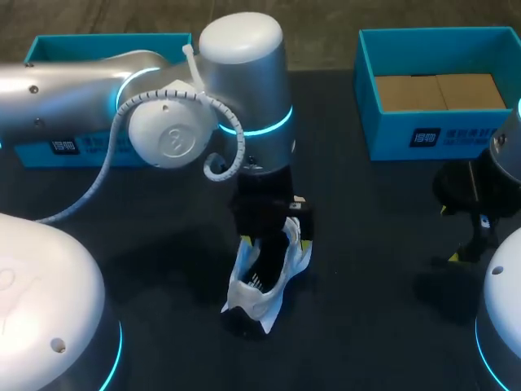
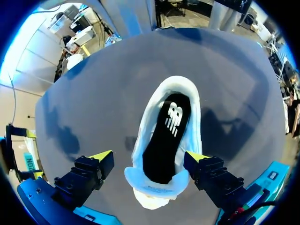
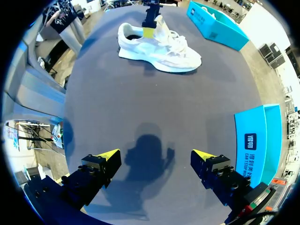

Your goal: Take the shoe out of the shoebox, open the shoe tongue, remove and reinsert the insole, then place the shoe into the shoebox

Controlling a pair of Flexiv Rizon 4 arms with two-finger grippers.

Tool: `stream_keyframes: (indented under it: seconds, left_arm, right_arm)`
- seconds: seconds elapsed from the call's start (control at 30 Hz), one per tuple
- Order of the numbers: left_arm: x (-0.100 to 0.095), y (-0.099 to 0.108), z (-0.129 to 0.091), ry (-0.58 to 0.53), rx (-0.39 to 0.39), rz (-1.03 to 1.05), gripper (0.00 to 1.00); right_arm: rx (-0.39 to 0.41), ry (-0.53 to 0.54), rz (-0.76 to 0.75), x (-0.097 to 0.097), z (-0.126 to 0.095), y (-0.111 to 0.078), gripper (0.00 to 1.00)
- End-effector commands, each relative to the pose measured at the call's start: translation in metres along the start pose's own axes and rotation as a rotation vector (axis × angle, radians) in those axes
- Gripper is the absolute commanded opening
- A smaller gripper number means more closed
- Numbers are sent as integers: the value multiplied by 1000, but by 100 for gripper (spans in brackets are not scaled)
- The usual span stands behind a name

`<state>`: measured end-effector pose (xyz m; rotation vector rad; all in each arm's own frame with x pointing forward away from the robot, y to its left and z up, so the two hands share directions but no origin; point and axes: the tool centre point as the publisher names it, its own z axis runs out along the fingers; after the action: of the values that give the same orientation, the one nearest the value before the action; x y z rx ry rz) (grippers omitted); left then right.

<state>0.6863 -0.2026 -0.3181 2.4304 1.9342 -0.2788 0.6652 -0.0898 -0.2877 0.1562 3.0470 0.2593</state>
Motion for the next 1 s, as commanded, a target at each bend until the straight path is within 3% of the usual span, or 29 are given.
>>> stream_keyframes:
  seconds: [0.03,0.37,0.6,0.83,0.9,1.0]
  left_arm:
    - [6,-6,-14,15,-1,27,100]
    - [25,-13,-34,27,6,79,100]
    - [38,16,-52,34,-40,47,100]
    - [32,48,-57,14,-41,49,100]
    - [28,51,-55,2,-36,62,94]
    - [21,53,-50,8,-28,86,74]
  right_arm:
    - [-1,-3,-2,2,0,-1,100]
    - [-1,-3,-2,2,0,-1,100]
    - [-1,-3,-2,2,0,-1,100]
    - [-1,-3,-2,2,0,-1,100]
    - [-1,-3,-2,2,0,-1,100]
    - [-1,-3,-2,2,0,-1,100]
